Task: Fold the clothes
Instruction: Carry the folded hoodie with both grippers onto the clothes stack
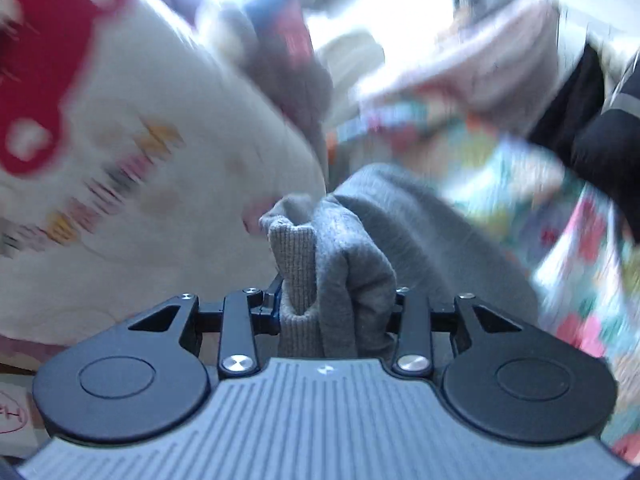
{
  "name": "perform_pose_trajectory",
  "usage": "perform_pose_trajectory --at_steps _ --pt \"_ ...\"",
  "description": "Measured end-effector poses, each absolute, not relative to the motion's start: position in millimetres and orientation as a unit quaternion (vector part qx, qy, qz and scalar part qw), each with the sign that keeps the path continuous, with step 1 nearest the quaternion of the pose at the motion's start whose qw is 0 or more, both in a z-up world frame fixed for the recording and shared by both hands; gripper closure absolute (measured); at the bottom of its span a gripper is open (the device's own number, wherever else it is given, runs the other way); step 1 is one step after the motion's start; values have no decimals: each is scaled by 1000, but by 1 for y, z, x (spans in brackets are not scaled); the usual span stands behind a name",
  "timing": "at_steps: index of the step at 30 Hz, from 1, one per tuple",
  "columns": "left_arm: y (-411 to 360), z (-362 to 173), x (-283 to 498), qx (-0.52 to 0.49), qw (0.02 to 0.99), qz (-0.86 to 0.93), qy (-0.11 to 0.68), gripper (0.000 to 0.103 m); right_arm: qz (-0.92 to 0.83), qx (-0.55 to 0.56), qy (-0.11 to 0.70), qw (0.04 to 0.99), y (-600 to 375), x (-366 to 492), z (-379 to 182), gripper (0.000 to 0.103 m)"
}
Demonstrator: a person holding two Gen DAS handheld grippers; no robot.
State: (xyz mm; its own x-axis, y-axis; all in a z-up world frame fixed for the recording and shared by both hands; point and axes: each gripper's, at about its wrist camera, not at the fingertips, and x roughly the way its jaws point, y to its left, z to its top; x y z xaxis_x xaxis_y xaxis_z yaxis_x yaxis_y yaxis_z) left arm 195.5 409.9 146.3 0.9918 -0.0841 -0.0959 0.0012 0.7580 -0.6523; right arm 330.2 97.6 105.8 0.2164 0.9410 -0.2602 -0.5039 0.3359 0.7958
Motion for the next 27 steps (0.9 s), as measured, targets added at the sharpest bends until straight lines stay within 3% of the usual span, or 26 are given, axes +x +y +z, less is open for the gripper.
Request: perform_pose_trajectory --at_steps 4,6,9,15,20,23,25,26,27 --pt "367 69 292 -333 922 -29 194 67 373 389 467 701 50 382 44 55" --pt "345 19 324 -349 902 -18 254 67 332 378 477 721 27 376 7 55" --pt "331 -30 327 -398 888 -21 231 66 336 415 457 711 -1 363 -27 47" --pt "335 -40 301 -422 882 -34 209 65 361 391 433 728 0 344 -23 26" --pt "356 -60 290 -475 857 -22 200 65 380 350 419 747 33 328 -18 23" --pt "360 -69 286 -486 852 -33 193 65 370 322 401 774 51 339 -15 14" --pt "362 -71 284 -486 853 -39 189 65 359 305 397 787 63 351 -14 18" --pt "363 -70 284 -482 855 -38 187 65 370 283 386 796 72 350 -3 37" --pt "364 -67 282 -473 861 -34 184 65 381 259 373 805 80 349 9 47"
